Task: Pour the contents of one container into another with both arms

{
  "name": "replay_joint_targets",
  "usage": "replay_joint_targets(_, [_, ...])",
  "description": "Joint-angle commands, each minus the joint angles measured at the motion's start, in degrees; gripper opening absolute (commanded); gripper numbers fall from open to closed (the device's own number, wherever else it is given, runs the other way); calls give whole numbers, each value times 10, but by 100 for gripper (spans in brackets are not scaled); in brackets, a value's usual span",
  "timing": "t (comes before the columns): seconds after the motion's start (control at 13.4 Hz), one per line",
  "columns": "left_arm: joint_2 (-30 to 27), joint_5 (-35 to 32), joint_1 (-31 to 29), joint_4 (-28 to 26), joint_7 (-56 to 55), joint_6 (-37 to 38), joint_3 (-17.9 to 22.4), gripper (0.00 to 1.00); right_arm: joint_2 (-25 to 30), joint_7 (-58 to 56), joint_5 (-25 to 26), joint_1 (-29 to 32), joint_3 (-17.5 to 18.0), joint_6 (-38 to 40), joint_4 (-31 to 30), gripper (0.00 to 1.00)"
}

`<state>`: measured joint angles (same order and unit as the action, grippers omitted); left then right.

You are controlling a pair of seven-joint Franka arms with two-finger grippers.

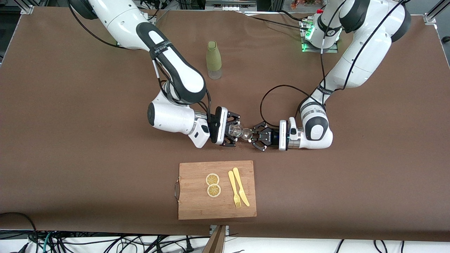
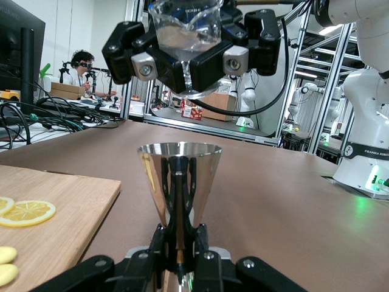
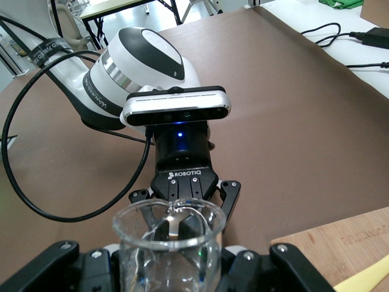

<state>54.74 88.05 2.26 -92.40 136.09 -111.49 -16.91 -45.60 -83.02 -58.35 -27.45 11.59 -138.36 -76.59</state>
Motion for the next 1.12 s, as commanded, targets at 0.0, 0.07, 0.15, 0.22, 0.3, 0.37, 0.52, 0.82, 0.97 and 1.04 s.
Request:
replay_joint_targets(0.0, [-9,27,5,-14,49,-20,-1,0,8,15,32,-4,-2,-7,-6,0])
replay_joint_targets(0.07, [-8,28,5,-14,49,-20,-1,0,8,17,38,-4,-2,-7,-6,0])
replay_joint_targets(0.15, [-8,27,5,-14,49,-20,-1,0,8,24,46,-5,-2,-7,-6,0])
replay_joint_targets(0.22, [-8,28,5,-13,49,-20,-1,0,8,35,60,-7,-2,-7,-6,0])
replay_joint_targets(0.3, [-8,28,5,-13,49,-20,-1,0,8,47,74,-8,-2,-7,-6,0])
replay_joint_targets(0.37, [-8,28,5,-13,49,-20,-1,0,8,62,89,-9,-2,-7,-6,0])
replay_joint_targets(0.52, [-8,28,6,-13,49,-20,-1,0,8,82,107,-13,-2,-7,-5,0])
replay_joint_targets(0.82, [-8,27,6,-13,49,-20,-1,0,8,111,138,-18,-3,-8,-3,0])
replay_joint_targets(0.97, [-8,27,6,-13,49,-20,-1,0,7,128,155,-20,-2,-8,6,0])
replay_joint_targets(1.04, [-8,27,6,-13,49,-20,-1,0,7,140,162,-21,-3,-8,6,0])
